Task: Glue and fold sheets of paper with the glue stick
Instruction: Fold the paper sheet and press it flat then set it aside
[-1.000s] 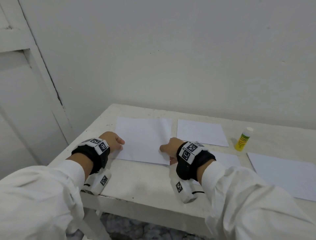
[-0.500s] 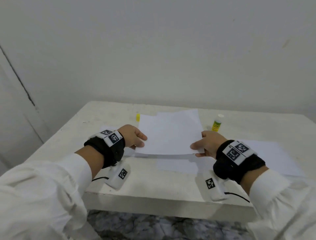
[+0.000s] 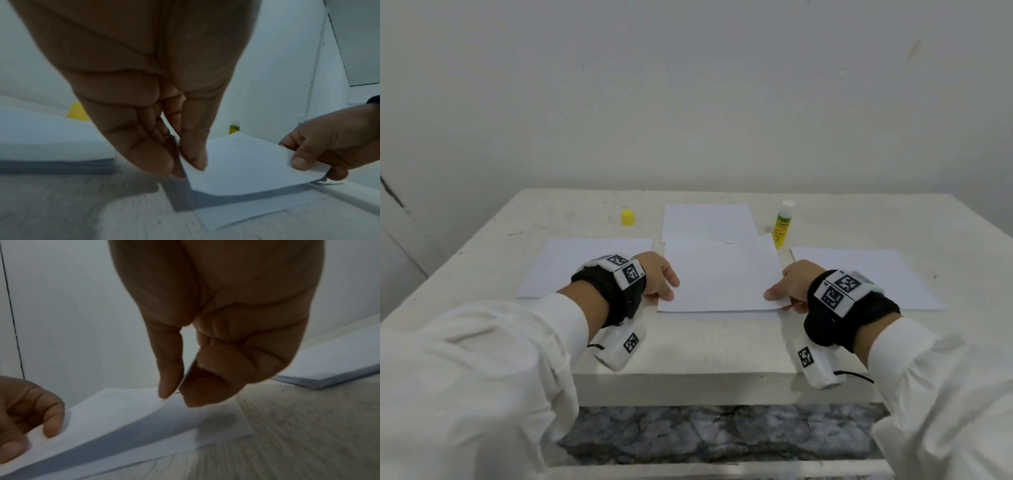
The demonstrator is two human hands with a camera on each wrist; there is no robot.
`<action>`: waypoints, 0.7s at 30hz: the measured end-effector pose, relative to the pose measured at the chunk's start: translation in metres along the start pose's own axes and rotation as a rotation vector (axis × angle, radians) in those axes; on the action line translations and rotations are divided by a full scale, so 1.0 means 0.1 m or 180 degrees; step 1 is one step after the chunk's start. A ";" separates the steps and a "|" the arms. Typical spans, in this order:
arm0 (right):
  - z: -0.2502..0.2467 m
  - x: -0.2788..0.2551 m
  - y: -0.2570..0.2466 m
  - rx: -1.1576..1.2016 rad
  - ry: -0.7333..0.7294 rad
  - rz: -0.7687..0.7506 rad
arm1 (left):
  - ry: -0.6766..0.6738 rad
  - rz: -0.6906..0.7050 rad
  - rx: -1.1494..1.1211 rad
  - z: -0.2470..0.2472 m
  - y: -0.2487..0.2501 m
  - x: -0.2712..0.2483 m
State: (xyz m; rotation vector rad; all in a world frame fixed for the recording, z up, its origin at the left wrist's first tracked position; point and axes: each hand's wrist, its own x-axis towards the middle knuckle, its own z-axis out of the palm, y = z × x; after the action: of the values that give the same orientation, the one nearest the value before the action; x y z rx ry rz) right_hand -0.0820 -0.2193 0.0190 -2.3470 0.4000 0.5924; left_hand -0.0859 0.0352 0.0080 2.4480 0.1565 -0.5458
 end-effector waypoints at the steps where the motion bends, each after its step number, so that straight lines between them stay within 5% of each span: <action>1: 0.00 -0.01 -0.01 -0.0024 -0.0007 0.0011 | -0.0005 -0.0009 0.0008 0.01 0.01 0.00; 21: 0.01 0.03 0.00 0.0068 -0.0143 0.0165 | -0.0103 -0.0043 0.0108 0.10 0.02 -0.01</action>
State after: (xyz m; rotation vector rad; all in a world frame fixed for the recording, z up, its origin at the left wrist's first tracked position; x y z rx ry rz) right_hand -0.0798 -0.2190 0.0161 -2.3047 0.4458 0.6611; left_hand -0.0900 0.0271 0.0023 2.4712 0.1516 -0.5984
